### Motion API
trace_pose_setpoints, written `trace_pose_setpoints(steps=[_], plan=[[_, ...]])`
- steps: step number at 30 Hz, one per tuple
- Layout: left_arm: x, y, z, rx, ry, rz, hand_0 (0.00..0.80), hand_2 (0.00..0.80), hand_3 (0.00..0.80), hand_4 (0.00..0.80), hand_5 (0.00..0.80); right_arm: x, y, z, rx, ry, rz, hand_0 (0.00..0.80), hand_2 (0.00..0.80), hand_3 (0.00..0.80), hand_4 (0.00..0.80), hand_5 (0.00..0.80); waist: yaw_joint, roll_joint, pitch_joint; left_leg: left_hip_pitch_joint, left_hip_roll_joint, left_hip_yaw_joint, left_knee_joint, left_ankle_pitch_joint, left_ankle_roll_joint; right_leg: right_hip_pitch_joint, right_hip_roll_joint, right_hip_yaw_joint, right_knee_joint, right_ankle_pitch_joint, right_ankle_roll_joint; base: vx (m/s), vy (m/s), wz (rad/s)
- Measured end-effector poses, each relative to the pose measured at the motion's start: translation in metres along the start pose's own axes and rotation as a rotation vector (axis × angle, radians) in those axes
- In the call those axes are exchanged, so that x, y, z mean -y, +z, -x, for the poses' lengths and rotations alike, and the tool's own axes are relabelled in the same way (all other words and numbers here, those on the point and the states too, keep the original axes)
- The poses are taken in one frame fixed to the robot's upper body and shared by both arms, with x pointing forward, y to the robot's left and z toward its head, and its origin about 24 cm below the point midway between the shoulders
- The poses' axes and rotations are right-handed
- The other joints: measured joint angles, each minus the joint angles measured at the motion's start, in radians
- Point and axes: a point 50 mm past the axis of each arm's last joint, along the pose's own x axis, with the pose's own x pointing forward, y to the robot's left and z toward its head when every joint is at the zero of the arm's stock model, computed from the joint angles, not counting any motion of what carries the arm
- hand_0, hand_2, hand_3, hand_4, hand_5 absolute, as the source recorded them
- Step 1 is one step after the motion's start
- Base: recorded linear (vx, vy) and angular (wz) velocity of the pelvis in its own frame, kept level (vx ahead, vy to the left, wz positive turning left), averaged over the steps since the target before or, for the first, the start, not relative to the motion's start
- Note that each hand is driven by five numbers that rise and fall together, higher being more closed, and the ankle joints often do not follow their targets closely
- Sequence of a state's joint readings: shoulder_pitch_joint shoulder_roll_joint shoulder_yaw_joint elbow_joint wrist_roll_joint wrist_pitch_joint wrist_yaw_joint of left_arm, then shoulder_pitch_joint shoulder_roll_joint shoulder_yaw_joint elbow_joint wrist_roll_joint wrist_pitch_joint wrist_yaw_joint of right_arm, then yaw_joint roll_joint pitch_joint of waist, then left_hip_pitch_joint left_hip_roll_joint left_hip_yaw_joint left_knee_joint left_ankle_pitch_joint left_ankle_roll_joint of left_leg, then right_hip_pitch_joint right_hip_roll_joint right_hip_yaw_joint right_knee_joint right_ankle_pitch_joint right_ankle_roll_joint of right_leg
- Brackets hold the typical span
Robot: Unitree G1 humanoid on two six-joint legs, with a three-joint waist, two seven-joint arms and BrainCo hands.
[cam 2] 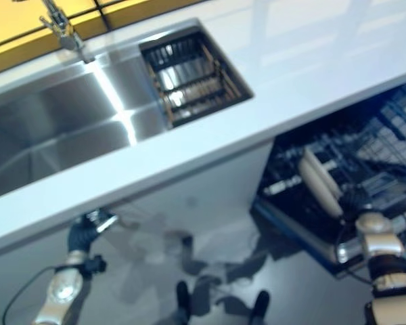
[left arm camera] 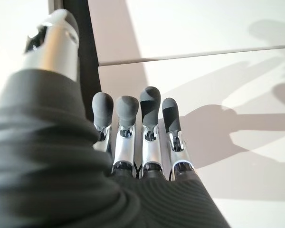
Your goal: Take plates into dishwasher
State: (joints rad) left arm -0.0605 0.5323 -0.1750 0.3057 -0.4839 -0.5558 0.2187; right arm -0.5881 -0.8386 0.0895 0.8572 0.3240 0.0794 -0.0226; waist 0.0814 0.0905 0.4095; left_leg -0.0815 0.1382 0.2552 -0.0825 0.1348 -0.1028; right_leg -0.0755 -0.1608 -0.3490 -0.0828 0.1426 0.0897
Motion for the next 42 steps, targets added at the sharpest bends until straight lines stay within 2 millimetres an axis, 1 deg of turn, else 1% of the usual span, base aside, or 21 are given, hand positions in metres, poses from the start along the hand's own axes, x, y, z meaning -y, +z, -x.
trace_pose_setpoints(steps=[3, 5, 6, 12, 22, 26, 32, 35, 38, 40, 42], plan=[[0.001, 0.002, -0.001, 0.008, -0.005, 0.003, 0.000, 0.000, 0.000, 0.000, 0.000, 0.002, -0.002, 0.000, -0.005, -0.009, 0.014, 0.800, 0.800, 0.800, 0.800, 0.800, 0.013, 0.000, 0.004, -0.001, 0.000, 0.000, 0.000, 0.000, 0.000, -0.001, 0.000, 0.000, 0.000, 0.000, 0.000, 0.000, 0.000, 0.00], [0.002, 0.002, -0.001, 0.009, -0.006, 0.004, 0.000, 0.000, 0.000, 0.000, 0.000, 0.002, -0.002, 0.000, -0.004, -0.013, 0.025, 0.408, 0.408, 0.408, 0.408, 0.408, 0.015, 0.000, 0.004, -0.001, 0.000, -0.004, -0.001, 0.000, 0.000, -0.001, 0.000, -0.001, 0.000, 0.000, 0.000, 0.000, 0.000, 0.00], [0.002, 0.002, -0.002, 0.011, -0.007, 0.004, 0.000, 0.000, 0.000, 0.000, 0.000, 0.002, -0.001, 0.000, -0.004, -0.018, 0.029, 0.000, 0.000, 0.000, 0.000, 0.000, 0.015, 0.001, 0.004, -0.003, 0.000, -0.010, -0.001, 0.000, 0.000, -0.002, 0.000, -0.001, 0.000, 0.000, 0.000, 0.000, 0.000, 0.00], [0.004, 0.004, -0.003, 0.021, -0.013, 0.009, 0.000, 0.000, 0.000, 0.000, 0.000, 0.003, -0.009, 0.000, -0.056, -0.032, 0.042, 0.000, 0.000, 0.000, 0.000, 0.000, 0.016, 0.001, 0.005, -0.012, 0.000, -0.013, 0.000, 0.001, 0.000, -0.009, 0.000, -0.002, 0.000, 0.000, 0.000, 0.000, 0.000, 0.00], [0.004, 0.004, -0.003, 0.022, -0.013, 0.010, 0.000, 0.000, 0.000, 0.000, 0.000, 0.003, -0.009, 0.001, -0.056, -0.048, 0.042, 0.000, 0.000, 0.000, 0.000, 0.000, 0.015, 0.000, 0.006, -0.015, 0.000, -0.013, 0.000, 0.001, 0.000, -0.011, 0.001, -0.002, 0.000, 0.001, 0.000, 0.015, 0.007, 0.00], [0.004, 0.004, -0.003, 0.021, -0.013, 0.009, 0.000, 0.000, 0.000, 0.000, 0.000, 0.002, -0.009, 0.003, -0.049, -0.042, 0.052, 0.000, 0.000, 0.000, 0.000, 0.000, 0.013, -0.006, 0.010, -0.005, 0.000, -0.013, -0.001, 0.001, 0.000, -0.002, 0.001, -0.002, 0.000, 0.001, -0.001, 0.045, 0.016, 0.00], [0.003, 0.006, -0.004, 0.027, -0.010, 0.010, 0.000, 0.000, 0.000, 0.000, 0.000, 0.000, -0.007, 0.009, -0.022, -0.025, 0.059, 0.000, 0.000, 0.000, 0.000, 0.000, -0.001, -0.026, 0.020, 0.004, 0.000, -0.012, 0.000, 0.001, 0.000, 0.006, 0.001, -0.001, 0.001, 0.002, -0.001, 0.042, 0.024, 0.00], [0.003, 0.005, -0.003, 0.023, -0.009, 0.009, 0.000, 0.000, 0.000, 0.000, 0.000, -0.001, -0.010, 0.013, -0.017, -0.015, 0.062, 0.000, 0.000, 0.000, 0.000, 0.000, -0.015, -0.036, 0.026, 0.017, 0.001, -0.010, -0.001, 0.001, 0.000, 0.017, 0.002, 0.002, 0.000, 0.002, -0.001, 0.045, 0.015, -0.03], [0.003, 0.005, -0.003, 0.021, -0.008, 0.009, 0.000, 0.000, 0.000, 0.000, 0.000, 0.004, -0.017, 0.016, -0.036, -0.012, 0.071, 0.000, 0.000, 0.000, 0.000, 0.000, -0.026, -0.047, 0.029, 0.026, 0.002, -0.007, -0.001, 0.000, 0.000, 0.025, 0.003, 0.006, 0.000, 0.002, -0.001, 0.054, 0.013, -0.03], [0.001, 0.001, -0.002, 0.000, 0.004, 0.000, 0.000, 0.000, 0.000, 0.000, 0.000, 0.006, -0.016, 0.019, -0.027, -0.004, 0.063, 0.000, 0.000, 0.000, 0.000, 0.000, -0.042, -0.056, 0.026, 0.041, 0.003, -0.004, -0.001, -0.002, 0.000, 0.037, 0.004, 0.011, 0.000, 0.002, -0.001, 0.062, 0.011, -0.04], [-0.002, -0.002, -0.001, -0.018, 0.014, -0.019, 0.000, 0.000, 0.000, 0.000, 0.000, 0.008, -0.014, 0.021, -0.013, 0.000, 0.056, 0.000, 0.000, 0.000, 0.000, 0.000, -0.042, -0.066, 0.021, 0.051, 0.006, 0.010, -0.001, -0.004, 0.000, 0.039, 0.007, 0.024, 0.000, 0.002, -0.001, 0.047, 0.017, -0.17]])
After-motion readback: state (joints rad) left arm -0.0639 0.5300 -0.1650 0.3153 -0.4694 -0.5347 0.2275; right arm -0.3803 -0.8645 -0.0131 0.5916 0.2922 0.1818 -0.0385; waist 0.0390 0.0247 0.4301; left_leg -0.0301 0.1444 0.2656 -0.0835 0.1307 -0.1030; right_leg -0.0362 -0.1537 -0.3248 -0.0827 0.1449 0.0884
